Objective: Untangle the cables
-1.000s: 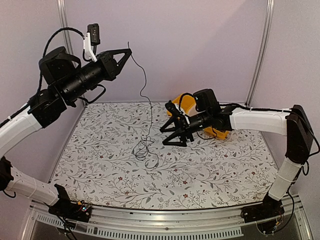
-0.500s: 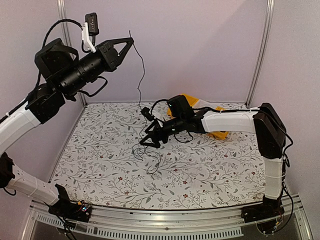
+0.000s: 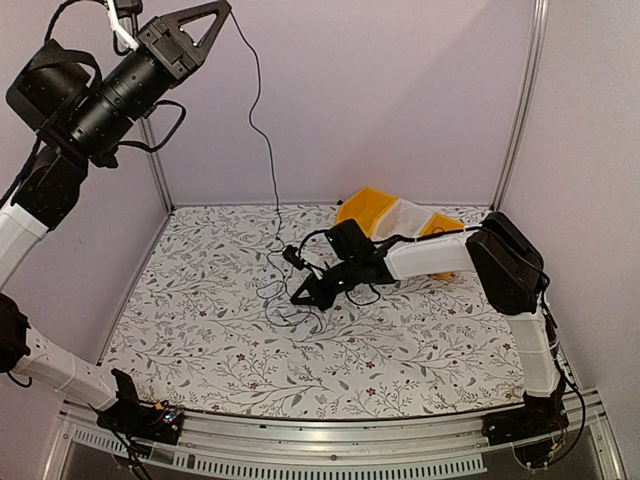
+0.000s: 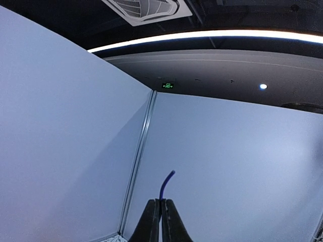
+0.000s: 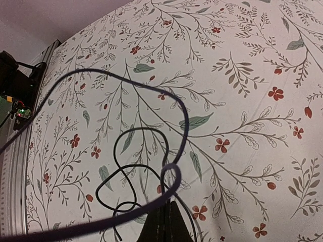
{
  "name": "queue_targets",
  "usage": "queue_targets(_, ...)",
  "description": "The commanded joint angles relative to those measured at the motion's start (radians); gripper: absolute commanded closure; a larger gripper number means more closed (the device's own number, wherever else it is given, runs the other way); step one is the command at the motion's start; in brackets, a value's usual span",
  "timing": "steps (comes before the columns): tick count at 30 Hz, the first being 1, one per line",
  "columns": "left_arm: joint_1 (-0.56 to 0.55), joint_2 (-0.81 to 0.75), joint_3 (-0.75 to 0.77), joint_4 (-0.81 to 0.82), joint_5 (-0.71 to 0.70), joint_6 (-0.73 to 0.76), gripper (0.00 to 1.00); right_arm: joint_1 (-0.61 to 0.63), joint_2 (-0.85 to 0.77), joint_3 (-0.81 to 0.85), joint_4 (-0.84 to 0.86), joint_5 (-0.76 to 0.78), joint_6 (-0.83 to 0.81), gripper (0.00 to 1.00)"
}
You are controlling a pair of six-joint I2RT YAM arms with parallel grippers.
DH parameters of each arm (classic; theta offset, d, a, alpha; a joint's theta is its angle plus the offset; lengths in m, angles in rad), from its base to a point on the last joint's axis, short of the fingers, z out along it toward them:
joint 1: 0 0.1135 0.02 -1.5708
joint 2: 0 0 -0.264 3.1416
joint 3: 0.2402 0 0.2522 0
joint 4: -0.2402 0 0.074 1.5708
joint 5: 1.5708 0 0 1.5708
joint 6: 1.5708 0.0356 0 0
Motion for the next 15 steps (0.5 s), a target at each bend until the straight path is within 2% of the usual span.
queue_targets(1, -0.022, -0.003, 0.075, 0.059, 0.012, 0.048, 1.00, 0.001, 0.019, -0.024, 0.008, 0.014, -0.010, 1.00)
queue_targets(10, -0.024, -0.052, 0.142, 0.210, 0.023, 0.033, 1.00, 0.000, 0.126, 0.032, -0.061, 0.051, 0.003, 1.00)
queue_targets(13, -0.023, -0.057, 0.133, 0.190, -0.032, 0.051, 1.00, -0.001, 0.139, 0.048, -0.098, 0.035, -0.005, 1.00)
queue_targets(15, -0.022, -0.072, 0.070, 0.175, -0.085, 0.066, 1.00, -0.001, 0.108, 0.048, -0.127, 0.025, -0.049, 1.00)
